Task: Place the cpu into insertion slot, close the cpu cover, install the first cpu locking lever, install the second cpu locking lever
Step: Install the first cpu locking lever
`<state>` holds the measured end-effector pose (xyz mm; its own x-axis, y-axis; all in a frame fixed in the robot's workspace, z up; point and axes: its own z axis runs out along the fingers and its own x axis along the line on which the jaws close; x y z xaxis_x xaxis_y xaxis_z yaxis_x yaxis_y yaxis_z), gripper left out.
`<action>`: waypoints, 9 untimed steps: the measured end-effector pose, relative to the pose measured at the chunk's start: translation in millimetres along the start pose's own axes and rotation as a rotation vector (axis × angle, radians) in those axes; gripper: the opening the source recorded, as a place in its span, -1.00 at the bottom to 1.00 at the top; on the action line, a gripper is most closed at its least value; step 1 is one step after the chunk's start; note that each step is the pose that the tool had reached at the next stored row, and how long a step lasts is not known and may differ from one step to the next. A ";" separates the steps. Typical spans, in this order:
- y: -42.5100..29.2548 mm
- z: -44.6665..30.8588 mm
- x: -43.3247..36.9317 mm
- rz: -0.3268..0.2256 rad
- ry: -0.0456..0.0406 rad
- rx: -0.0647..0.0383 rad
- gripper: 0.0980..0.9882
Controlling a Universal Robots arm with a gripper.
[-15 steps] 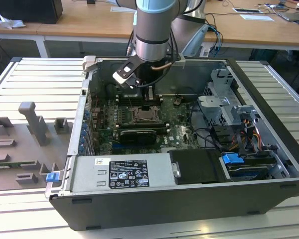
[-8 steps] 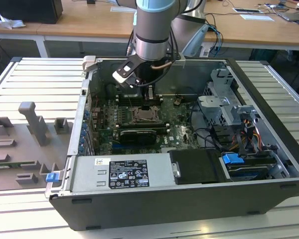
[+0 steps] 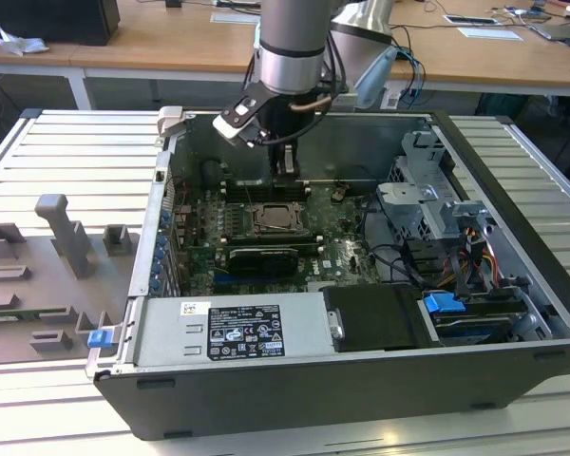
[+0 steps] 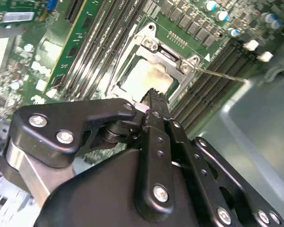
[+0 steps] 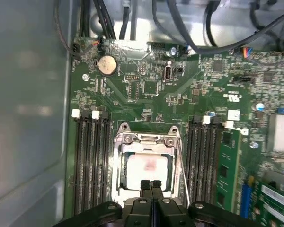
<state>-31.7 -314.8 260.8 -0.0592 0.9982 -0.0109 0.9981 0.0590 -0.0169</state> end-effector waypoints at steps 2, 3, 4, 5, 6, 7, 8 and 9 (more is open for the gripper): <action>-0.1 -9.3 -0.1 0.000 -0.0001 -0.001 -0.98; -0.2 -11.0 -0.1 0.000 -0.0003 -0.002 -0.98; -0.2 -11.0 -0.1 0.000 -0.0002 -0.003 -0.98; -0.7 -11.0 -0.1 0.000 -0.0007 -0.012 -0.98; -1.4 -11.0 0.0 0.000 -0.0014 -0.022 -0.98; -1.9 -10.9 0.0 0.000 -0.0017 -0.027 -0.98; -2.2 -10.7 0.1 -0.001 -0.0018 -0.031 -0.98; -2.2 -10.5 0.1 -0.004 -0.0021 -0.034 -0.98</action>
<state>-33.7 -314.7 271.3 -0.0633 0.9979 -0.0130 0.9978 0.0635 0.0170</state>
